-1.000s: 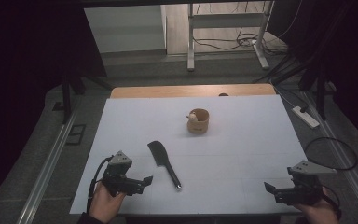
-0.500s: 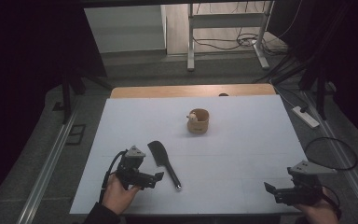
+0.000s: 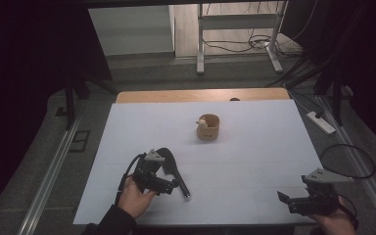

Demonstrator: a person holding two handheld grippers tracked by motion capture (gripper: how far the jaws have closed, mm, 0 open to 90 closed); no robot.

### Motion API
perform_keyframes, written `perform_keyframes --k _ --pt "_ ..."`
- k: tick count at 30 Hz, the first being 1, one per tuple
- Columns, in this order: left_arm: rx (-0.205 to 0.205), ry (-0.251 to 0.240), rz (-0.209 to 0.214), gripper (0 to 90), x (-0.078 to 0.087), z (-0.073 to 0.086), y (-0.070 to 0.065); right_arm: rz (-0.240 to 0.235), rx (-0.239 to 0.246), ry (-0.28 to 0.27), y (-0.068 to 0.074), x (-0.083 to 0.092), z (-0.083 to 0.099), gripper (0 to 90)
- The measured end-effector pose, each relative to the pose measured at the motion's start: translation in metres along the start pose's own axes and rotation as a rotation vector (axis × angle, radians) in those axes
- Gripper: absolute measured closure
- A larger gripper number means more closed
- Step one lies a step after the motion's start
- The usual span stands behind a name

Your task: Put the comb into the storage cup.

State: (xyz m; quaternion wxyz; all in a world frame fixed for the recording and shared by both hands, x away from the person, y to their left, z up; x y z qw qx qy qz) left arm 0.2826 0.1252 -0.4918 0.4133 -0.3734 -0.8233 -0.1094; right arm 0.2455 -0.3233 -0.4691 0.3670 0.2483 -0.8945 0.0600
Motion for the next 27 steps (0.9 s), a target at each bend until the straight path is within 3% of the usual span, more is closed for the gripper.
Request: perform_keyframes --k 8,27 --pt "-0.005 0.006 0.024 0.1 -0.011 -0.009 -0.002 0.000 0.004 -0.001 0.000 0.000 0.000 0.0" --pt "-0.038 0.016 0.034 0.1 -0.031 -0.031 -0.008 -0.002 0.004 0.001 0.000 0.000 0.000 0.0"
Point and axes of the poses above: each handheld gripper's, and its own axes: x roughly backward along the jaws, z roughly out of its underside, y roughly to its left, the point moved 2 cm from there along -x, roughly forward along the jaws, and after that the axes turned 5 degrees about -x, right-handed, at the moved point
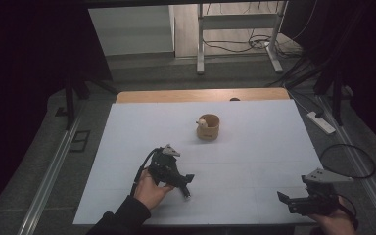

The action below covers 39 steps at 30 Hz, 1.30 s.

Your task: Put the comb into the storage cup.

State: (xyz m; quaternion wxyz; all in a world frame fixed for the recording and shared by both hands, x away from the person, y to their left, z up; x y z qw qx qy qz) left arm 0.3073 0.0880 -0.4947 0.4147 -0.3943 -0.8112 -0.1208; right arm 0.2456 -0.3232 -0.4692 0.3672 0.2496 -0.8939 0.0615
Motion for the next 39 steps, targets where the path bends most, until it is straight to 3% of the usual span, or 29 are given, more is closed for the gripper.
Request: perform_keyframes --k 8,11,12,13,14,15,16,17,18,20,21,22,23,29,33,39 --pt "-0.001 0.011 0.000 0.9 -0.009 -0.008 -0.001 -0.001 -0.001 0.000 0.000 0.000 0.000 0.0" --pt "-0.013 0.016 -0.005 7.4 -0.009 -0.007 0.000 -0.002 -0.001 -0.001 0.000 0.000 0.000 0.0" --pt "-0.010 0.020 -0.013 23.7 -0.008 -0.007 0.000 -0.002 0.000 -0.001 0.000 0.000 0.000 0.0" --pt "-0.005 0.024 -0.019 23.7 -0.008 -0.006 0.000 -0.002 0.000 -0.001 0.000 0.000 0.000 0.0" --pt "-0.003 0.027 -0.019 36.1 -0.008 -0.006 0.000 -0.003 0.000 0.000 0.000 0.000 0.000 0.0" --pt "-0.001 0.027 -0.010 36.1 -0.008 -0.006 0.000 -0.003 0.000 0.000 0.000 0.000 0.000 0.0" --pt "0.005 0.025 0.002 48.4 -0.008 -0.006 0.001 -0.003 0.000 -0.001 0.000 0.000 0.000 0.0" --pt "0.007 0.026 0.007 48.4 -0.007 -0.006 0.000 -0.003 0.000 -0.001 0.000 0.000 0.000 0.0" --pt "0.007 0.029 0.010 60.8 -0.006 -0.006 0.000 -0.002 0.002 -0.002 0.000 0.000 0.000 0.0" --pt "0.008 0.027 0.021 71.0 -0.005 -0.007 -0.001 -0.003 0.002 0.000 0.000 0.000 0.000 0.0" --pt "0.005 0.024 0.032 71.0 -0.004 -0.007 -0.001 -0.003 0.002 0.000 0.000 0.000 0.000 0.0" --pt "0.001 0.024 0.041 83.9 -0.004 -0.007 -0.002 -0.003 0.003 0.000 0.000 0.000 0.000 0.0" --pt "0.003 0.024 0.043 87.5 -0.003 -0.007 -0.003 -0.003 0.003 0.000 0.000 0.000 0.000 0.0" --pt "-0.017 0.049 0.035 88.8 -0.006 -0.003 -0.005 -0.002 0.005 0.001 0.000 0.000 0.000 0.0" --pt "0.000 0.044 0.042 88.8 -0.009 0.002 -0.005 -0.003 0.008 0.003 0.001 -0.001 0.000 0.0" --pt "0.005 0.081 0.049 88.8 -0.019 0.009 -0.012 -0.004 0.017 0.002 0.001 0.000 0.000 0.0"
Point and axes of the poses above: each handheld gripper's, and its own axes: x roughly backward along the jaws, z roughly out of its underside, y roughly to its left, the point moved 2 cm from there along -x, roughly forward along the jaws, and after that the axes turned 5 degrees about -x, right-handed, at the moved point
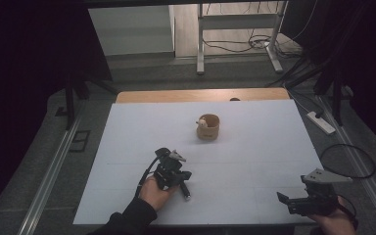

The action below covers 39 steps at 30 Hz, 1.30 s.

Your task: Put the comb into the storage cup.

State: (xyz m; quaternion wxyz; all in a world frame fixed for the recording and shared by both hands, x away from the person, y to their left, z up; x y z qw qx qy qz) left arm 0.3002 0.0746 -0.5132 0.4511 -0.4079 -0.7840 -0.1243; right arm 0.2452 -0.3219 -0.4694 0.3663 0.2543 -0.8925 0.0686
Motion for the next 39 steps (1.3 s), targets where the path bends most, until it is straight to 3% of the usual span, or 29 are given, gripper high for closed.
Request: perform_keyframes --k 9,17,26,39 --pt "-0.021 0.065 0.004 88.8 -0.013 0.007 -0.012 -0.002 0.007 -0.001 0.001 0.000 0.000 0.0" --pt "-0.025 0.109 0.005 88.8 -0.007 0.016 -0.015 -0.003 0.007 -0.002 0.001 0.000 0.000 0.0" --pt "0.005 0.159 -0.006 88.8 0.000 0.028 -0.005 -0.001 0.007 -0.002 0.001 0.000 0.000 0.0" --pt "0.054 0.160 -0.044 88.6 0.009 0.035 0.012 -0.002 0.008 -0.002 0.001 0.000 0.000 0.0"
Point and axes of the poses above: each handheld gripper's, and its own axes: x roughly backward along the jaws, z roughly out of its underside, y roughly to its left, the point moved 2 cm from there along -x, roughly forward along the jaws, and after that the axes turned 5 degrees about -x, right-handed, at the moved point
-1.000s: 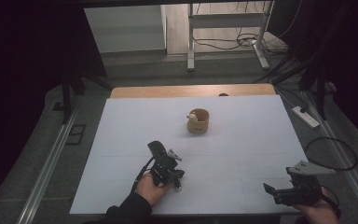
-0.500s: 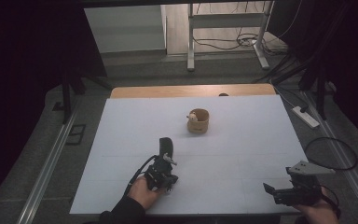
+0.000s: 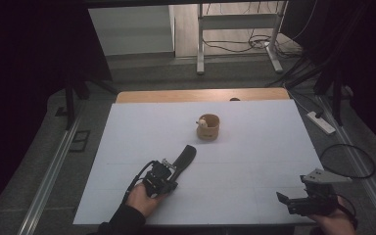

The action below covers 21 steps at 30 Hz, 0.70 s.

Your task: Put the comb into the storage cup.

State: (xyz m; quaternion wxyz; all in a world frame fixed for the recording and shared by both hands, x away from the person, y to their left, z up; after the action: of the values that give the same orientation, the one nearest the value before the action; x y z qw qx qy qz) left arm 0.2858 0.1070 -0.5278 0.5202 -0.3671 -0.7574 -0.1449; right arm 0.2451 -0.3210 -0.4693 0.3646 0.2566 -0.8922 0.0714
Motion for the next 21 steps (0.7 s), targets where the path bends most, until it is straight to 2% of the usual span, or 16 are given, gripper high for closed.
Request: perform_keyframes --k 7,10,16,19,21 --pt "0.019 -0.006 -0.008 87.7 0.001 0.002 0.005 -0.001 0.002 0.001 0.000 0.000 0.000 0.0" --pt "0.008 -0.005 0.000 87.6 0.002 0.001 0.003 -0.001 0.002 0.001 0.000 0.000 0.000 0.0" --pt "-0.021 -0.042 0.006 82.5 0.009 -0.004 -0.006 -0.002 0.001 -0.001 0.000 0.000 0.000 0.0" --pt "-0.025 -0.061 -0.001 79.3 0.014 -0.004 -0.009 -0.002 0.003 -0.002 0.000 0.000 0.000 0.0" --pt "-0.022 -0.075 -0.007 74.1 0.018 -0.004 -0.008 -0.002 0.003 -0.002 0.000 0.000 0.000 0.0"
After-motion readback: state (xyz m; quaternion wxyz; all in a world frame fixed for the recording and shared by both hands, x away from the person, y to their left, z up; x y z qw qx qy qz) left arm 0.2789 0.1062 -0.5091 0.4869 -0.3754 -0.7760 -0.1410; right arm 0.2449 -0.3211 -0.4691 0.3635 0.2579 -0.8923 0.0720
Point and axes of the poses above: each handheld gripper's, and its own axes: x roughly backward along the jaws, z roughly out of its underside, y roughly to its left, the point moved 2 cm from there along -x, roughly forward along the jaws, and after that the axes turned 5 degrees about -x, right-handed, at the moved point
